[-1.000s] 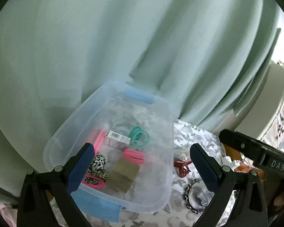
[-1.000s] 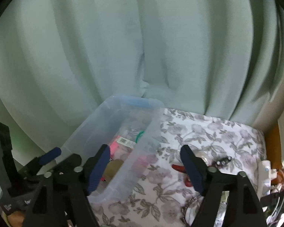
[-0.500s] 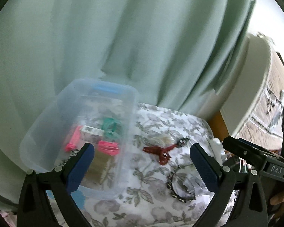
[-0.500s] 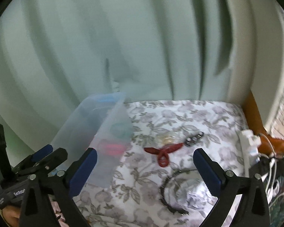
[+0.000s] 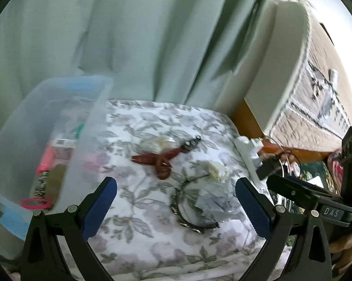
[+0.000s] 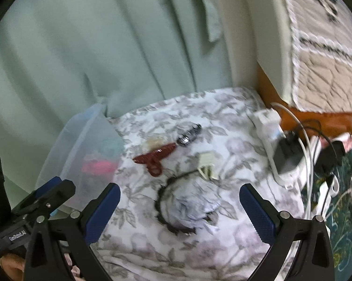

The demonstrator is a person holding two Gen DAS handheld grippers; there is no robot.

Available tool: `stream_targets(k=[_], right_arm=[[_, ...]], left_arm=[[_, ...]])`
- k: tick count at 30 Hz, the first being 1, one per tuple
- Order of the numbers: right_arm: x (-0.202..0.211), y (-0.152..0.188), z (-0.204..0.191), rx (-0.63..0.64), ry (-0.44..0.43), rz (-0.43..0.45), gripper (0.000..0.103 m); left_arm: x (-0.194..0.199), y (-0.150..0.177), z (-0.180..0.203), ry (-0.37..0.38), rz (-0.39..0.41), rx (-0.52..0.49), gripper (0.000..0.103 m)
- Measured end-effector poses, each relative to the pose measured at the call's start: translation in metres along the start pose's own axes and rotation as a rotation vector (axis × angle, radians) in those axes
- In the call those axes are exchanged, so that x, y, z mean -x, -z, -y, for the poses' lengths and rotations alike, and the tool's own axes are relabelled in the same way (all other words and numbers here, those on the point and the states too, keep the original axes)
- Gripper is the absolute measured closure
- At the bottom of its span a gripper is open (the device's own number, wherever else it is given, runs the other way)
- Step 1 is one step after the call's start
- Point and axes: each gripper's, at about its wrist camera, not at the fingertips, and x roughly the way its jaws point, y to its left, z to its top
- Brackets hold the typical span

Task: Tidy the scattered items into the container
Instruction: 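Move both open grippers over the black headband and crumpled grey paper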

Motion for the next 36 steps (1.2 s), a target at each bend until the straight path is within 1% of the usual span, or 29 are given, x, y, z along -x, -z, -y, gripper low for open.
stream_targets(k=[4,6,8,12,17,19,22,24,26,29,32,33,35,36], right_arm=[[-0.003,0.008,0.013,-0.041,-0.009,-0.02,0.0],[-0.007,0.012,0.018,-0.064,-0.016,-0.039,0.0],[-0.012,0.016,0.022,-0.083,-0.021,-0.06,0.0],[-0.025,0.023,0.023,-0.093,-0.027,-0.106,0.0],[-0.038,0.03,0.026,-0.103,-0.03,-0.121,0.0],[-0.044,0.033,0.026,-0.107,-0.033,-0.138,0.0],[-0.052,0.038,0.028,-0.114,-0.031,-0.156,0.0],[-0.057,0.039,0.029,-0.118,-0.032,-0.163,0.0],[-0.061,0.038,0.03,-0.121,-0.025,-0.171,0.0],[-0.068,0.038,0.03,-0.121,-0.021,-0.179,0.0],[-0.077,0.036,0.03,-0.122,-0.026,-0.188,0.003],[-0.08,0.035,0.029,-0.122,-0.027,-0.194,0.004],[-0.086,0.034,0.029,-0.121,-0.027,-0.205,0.007],[-0.089,0.033,0.029,-0.124,-0.028,-0.21,0.007]], left_arm=[[-0.015,0.007,0.009,0.037,-0.045,-0.028,0.002],[-0.023,0.011,0.01,0.069,-0.069,-0.027,0.002],[-0.032,0.016,0.01,0.084,-0.098,-0.024,0.002],[-0.045,0.024,0.009,0.063,-0.124,-0.037,0.002],[-0.06,0.03,0.003,0.047,-0.169,-0.029,0.002],[-0.068,0.032,0.001,0.03,-0.198,-0.027,0.002],[-0.082,0.034,-0.003,-0.014,-0.254,-0.021,0.002],[-0.093,0.036,-0.009,-0.013,-0.299,0.017,0.002],[-0.1,0.039,-0.013,-0.015,-0.327,0.04,0.002],[-0.111,0.042,-0.014,-0.033,-0.356,0.041,0.002],[-0.121,0.042,-0.015,-0.027,-0.374,0.044,0.002],[-0.125,0.041,-0.015,-0.029,-0.378,0.042,0.003],[-0.131,0.04,-0.014,-0.027,-0.387,0.036,0.009],[-0.136,0.04,-0.014,-0.028,-0.395,0.033,0.014]])
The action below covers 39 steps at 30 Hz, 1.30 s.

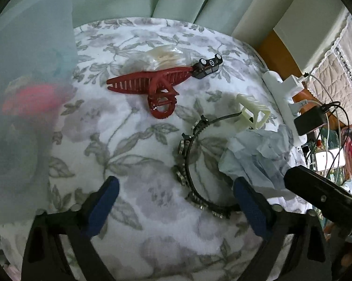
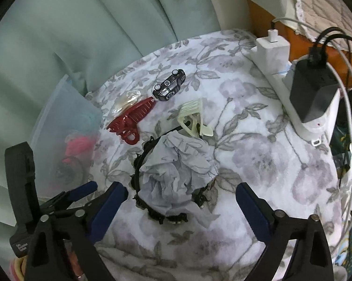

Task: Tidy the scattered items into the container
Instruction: 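Move both open grippers over the black headband and crumpled grey paper, then close the left gripper on the black beaded headband while the right gripper closes on the crumpled grey paper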

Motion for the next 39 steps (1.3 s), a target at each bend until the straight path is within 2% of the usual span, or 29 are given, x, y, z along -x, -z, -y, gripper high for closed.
stream_targets(k=[3,9,12,14,16,20,23,25,39], right_arm=[[-0.009,-0.004,0.001,-0.012,-0.006,-0.014,0.008],[-0.022,-0.009,0.002,-0.022,0.0,-0.041,0.016],[-0.028,-0.01,0.002,-0.024,0.003,-0.054,0.024],[-0.031,-0.011,0.002,-0.021,-0.003,-0.058,0.029],[-0.031,-0.011,0.0,-0.013,-0.01,-0.059,0.034],[-0.029,-0.012,-0.002,-0.007,-0.014,-0.048,0.039],[-0.026,-0.012,-0.001,-0.015,-0.02,-0.037,0.043],[-0.021,-0.012,-0.002,-0.015,-0.025,-0.026,0.044],[0.028,-0.011,-0.019,0.018,-0.086,0.074,0.046]], left_arm=[[-0.011,-0.004,0.002,-0.003,-0.029,-0.013,0.022],[-0.026,-0.007,0.008,-0.008,-0.061,-0.038,0.023],[-0.032,-0.009,0.01,-0.021,-0.069,-0.051,0.027],[-0.035,-0.011,0.011,-0.037,-0.069,-0.061,0.034],[-0.036,-0.012,0.012,-0.069,-0.065,-0.075,0.047],[-0.038,-0.014,0.012,-0.103,-0.059,-0.082,0.058],[-0.037,-0.013,0.012,-0.11,-0.053,-0.079,0.073],[-0.036,-0.013,0.012,-0.109,-0.048,-0.074,0.086],[-0.001,-0.004,0.014,-0.111,0.011,-0.072,0.087]])
